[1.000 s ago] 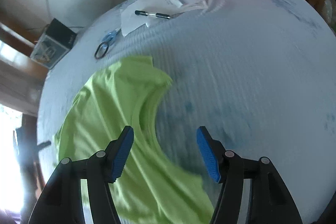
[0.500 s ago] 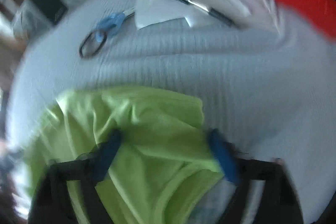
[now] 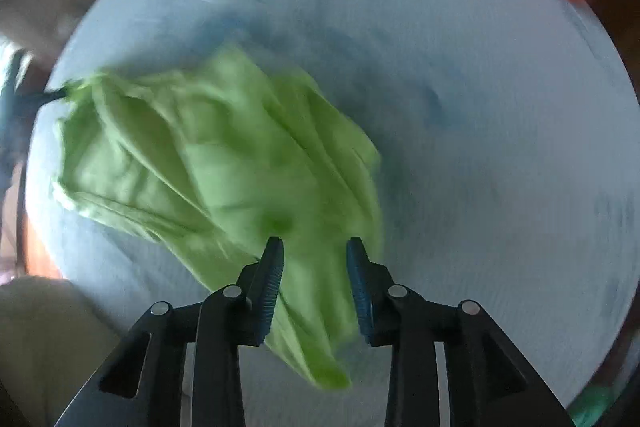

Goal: Fold clothes

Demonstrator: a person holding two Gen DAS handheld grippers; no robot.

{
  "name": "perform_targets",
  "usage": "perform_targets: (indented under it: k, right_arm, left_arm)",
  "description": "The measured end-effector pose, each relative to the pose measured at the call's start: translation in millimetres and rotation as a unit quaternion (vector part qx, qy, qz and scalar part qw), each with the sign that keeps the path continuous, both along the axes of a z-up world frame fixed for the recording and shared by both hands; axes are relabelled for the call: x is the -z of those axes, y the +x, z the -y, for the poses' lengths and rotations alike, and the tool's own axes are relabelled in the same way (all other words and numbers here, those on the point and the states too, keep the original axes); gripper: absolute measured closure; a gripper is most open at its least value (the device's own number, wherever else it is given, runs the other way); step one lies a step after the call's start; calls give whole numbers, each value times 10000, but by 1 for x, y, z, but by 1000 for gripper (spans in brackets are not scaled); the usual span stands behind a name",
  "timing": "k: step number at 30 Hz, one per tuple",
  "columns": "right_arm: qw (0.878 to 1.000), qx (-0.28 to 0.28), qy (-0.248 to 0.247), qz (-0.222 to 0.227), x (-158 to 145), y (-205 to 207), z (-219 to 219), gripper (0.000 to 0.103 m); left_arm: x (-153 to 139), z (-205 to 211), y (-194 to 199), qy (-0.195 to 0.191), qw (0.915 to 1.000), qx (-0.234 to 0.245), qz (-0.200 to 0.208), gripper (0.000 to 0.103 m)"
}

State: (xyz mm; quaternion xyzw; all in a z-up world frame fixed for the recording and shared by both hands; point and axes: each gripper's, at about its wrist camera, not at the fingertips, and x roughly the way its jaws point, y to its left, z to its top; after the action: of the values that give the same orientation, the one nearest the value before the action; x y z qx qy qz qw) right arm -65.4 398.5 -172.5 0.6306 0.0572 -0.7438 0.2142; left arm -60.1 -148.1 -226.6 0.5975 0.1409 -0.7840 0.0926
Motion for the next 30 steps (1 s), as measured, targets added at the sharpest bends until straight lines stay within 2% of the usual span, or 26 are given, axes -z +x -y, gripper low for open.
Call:
perform_targets:
  k: [2, 6, 7, 9, 13, 14, 15, 16, 17, 18, 19, 21, 22, 26, 28, 29, 30]
  right_arm:
    - [9993, 297, -198, -63, -5, -4, -8, 68]
    - [9941, 890, -591, -189, -15, -12, -25, 46]
    - [9920, 1038, -690, -220, -17, -14, -29, 43]
    - [9872, 1301, -876, -275, -22, -18, -36, 43]
    - [9887, 1060, -1034, -207, -20, -21, -5, 44]
    - [9890, 1000, -1074, -190, -19, -22, 3, 47]
    - [9892, 946, -1109, -164, -19, -23, 11, 57]
    - [9893, 929, -1118, -96, -16, -25, 16, 60]
    - [9897, 923, -1094, -58, -15, -25, 19, 60]
    - [9902, 914, -1059, -42, -13, -27, 23, 60]
    - [9905, 907, -1037, -30, -11, -29, 27, 60]
    - [9907, 920, -1002, 23, -3, -33, 35, 56]
    - [9909, 919, -978, 48, 1, -35, 37, 48]
    - [9919, 909, -878, 145, 16, -42, 46, 44]
    - [9939, 828, -714, 113, 26, -44, 54, 43]
    - [9951, 767, -604, 126, 31, -45, 58, 44]
    - [9967, 645, -476, 102, 33, -45, 63, 58]
  left_arm:
    - [-2, 2, 4, 187, 9998, -74, -21, 94]
    - [-8, 2, 0, 300, 9994, -153, -116, 94]
    - [-9, 1, -3, 326, 9993, -146, -144, 94]
    - [-8, -1, -11, 349, 9993, -121, -79, 94]
    - [-4, -6, -24, 403, 9991, -89, -31, 91]
    - [-6, -8, -26, 376, 9992, -94, -42, 83]
    - [-7, -10, -28, 347, 9993, -97, -57, 76]
    - [-11, -12, -27, 338, 9993, -43, -142, 56]
    - [-16, -15, -26, 331, 9992, 18, -235, 31]
    - [-21, -18, -25, 323, 9989, 79, -327, 23]
    - [-24, -21, -25, 238, 9989, 139, -388, 19]
    - [-23, -25, -27, 67, 9990, 213, -382, 19]
    - [-20, -25, -30, -7, 9993, 221, -303, 19]
    - [8, -23, -39, -281, 9992, 251, 110, 22]
    - [25, -23, -44, -304, 9986, 273, 330, 33]
    - [24, -26, -46, -263, 9986, 346, 306, 50]
    - [21, -28, -47, -218, 9985, 427, 267, 60]
